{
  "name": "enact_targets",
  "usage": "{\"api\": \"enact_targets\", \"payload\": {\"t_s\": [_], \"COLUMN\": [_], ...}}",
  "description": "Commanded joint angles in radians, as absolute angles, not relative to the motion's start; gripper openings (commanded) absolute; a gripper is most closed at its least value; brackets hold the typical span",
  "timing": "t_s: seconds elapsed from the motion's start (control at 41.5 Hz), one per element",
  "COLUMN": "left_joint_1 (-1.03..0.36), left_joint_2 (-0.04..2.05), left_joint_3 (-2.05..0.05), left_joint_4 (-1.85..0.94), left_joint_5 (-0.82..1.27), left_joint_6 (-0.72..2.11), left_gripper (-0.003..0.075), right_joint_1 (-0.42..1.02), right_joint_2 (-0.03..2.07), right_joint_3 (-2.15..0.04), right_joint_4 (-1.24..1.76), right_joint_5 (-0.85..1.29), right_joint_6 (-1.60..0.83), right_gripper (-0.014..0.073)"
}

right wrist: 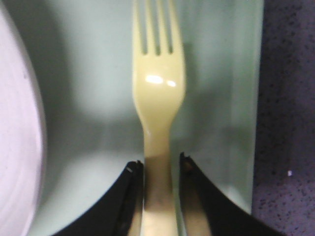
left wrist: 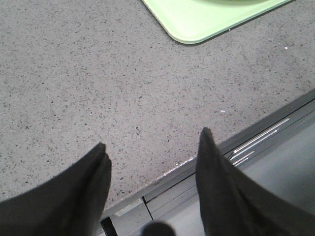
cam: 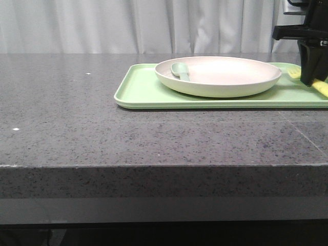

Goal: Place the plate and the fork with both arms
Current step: 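Lower the fork onto the tray and open the right gripper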

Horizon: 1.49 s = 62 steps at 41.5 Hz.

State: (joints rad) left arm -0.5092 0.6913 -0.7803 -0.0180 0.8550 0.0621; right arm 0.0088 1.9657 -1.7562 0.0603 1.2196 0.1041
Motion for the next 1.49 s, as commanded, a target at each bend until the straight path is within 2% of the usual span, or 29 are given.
{"api": "enact_targets", "payload": {"t_s": [0.0,0.096,0.313,0.626,0.794,0.963,1.468], "left_joint_1": [-0.511,-0.511,-0.511,-0.511,-0.511,-0.511,-0.511], "left_joint_2": [0.694,0.694,0.694,0.694,0.694,0.694,0.694], "left_joint_3": [-0.806,-0.806,-0.806,-0.806,-0.806,-0.806,-0.806], "left_joint_4": [-0.019,-0.019,-0.019,-0.019,-0.019,-0.019,-0.019], "left_joint_5": [0.802,0.802,0.802,0.802,0.802,0.802,0.791], "left_joint_6": [0.06,0.06,0.06,0.06,0.06,0.06,0.06], "left_gripper": [0.0388,0.0388,0.0388,0.0388,0.0388,0.0388,0.0388], "right_joint_1": [0.002,0.002,0.005,0.076,0.148,0.188,0.188], "right_joint_2": [1.913,1.913,1.877,1.645,1.49,1.313,0.771], "right_joint_3": [-1.78,-1.78,-1.78,-1.77,-1.694,-1.557,-1.007], "right_joint_4": [0.062,0.062,0.062,0.061,0.061,0.061,0.061], "right_joint_5": [1.193,1.188,1.18,1.188,1.176,1.147,0.998], "right_joint_6": [0.095,0.095,0.086,0.0,-0.022,-0.022,-0.022], "right_gripper": [0.0358,0.0395,0.0393,0.0393,0.0393,0.0393,0.0393]}}
